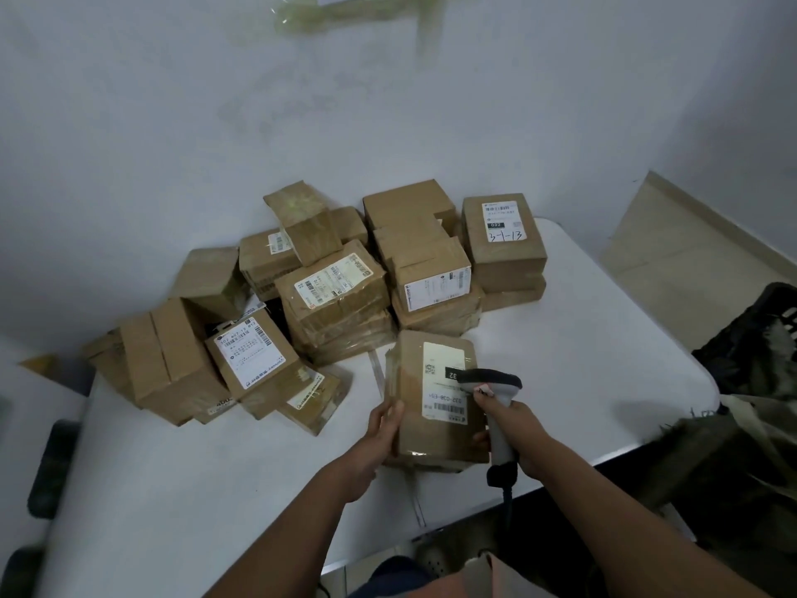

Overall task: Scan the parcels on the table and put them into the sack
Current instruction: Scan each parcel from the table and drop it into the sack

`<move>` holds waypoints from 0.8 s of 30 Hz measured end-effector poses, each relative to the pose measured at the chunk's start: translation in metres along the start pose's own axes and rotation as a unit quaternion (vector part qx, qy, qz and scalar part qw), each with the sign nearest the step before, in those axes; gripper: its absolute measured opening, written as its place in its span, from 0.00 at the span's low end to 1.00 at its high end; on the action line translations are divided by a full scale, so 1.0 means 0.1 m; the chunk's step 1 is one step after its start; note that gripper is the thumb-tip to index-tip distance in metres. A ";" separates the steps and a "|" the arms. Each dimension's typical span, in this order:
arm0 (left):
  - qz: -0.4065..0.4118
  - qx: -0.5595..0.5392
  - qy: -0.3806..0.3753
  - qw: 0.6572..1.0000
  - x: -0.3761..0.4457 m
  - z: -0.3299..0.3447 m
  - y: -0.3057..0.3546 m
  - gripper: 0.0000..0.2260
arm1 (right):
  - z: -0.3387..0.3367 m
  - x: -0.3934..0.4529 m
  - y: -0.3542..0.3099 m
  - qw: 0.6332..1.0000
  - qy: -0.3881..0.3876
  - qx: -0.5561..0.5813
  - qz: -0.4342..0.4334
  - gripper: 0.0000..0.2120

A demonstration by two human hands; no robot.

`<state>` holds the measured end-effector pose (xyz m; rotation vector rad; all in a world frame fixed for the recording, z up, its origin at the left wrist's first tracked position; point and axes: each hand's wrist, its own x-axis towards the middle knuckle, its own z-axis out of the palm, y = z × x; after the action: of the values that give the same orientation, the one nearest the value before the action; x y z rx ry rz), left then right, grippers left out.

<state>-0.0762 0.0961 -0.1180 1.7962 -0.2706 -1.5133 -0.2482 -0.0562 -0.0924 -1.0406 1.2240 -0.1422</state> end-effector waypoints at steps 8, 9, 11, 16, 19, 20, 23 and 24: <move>0.045 0.000 -0.020 0.999 0.04 0.21 0.23 0.44 | -0.40 -0.10 0.08 1.000 0.020 -0.001 0.017 0.17; 0.050 -0.005 -0.015 0.999 0.05 0.24 0.24 0.44 | -0.46 -0.13 0.09 1.000 0.022 0.000 0.013 0.17; 0.056 -0.014 -0.012 0.998 0.05 0.32 0.24 0.43 | -0.59 -0.19 0.08 0.999 0.033 -0.001 0.007 0.18; 0.077 -0.083 -0.013 0.993 0.04 0.61 0.24 0.32 | -0.99 -0.40 -0.06 0.997 0.048 0.056 0.002 0.18; 0.089 -0.099 -0.013 0.991 0.09 0.82 0.26 0.33 | -1.20 -0.53 -0.16 0.996 0.041 0.082 0.005 0.18; 0.092 -0.100 -0.014 0.991 0.12 0.88 0.27 0.33 | -1.26 -0.58 -0.20 0.996 0.038 0.084 0.001 0.17; 0.100 -0.099 -0.012 0.990 0.16 1.02 0.31 0.33 | -1.38 -0.73 -0.30 0.997 0.023 0.068 -0.010 0.16; 0.103 -0.099 -0.011 0.990 0.17 1.05 0.32 0.34 | -1.41 -0.78 -0.33 0.998 0.020 0.055 -0.013 0.16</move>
<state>-0.1578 0.0212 -0.1116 1.5462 -0.2972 -1.3653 -0.3804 -0.1090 -0.0097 -0.9617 1.2246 -0.2485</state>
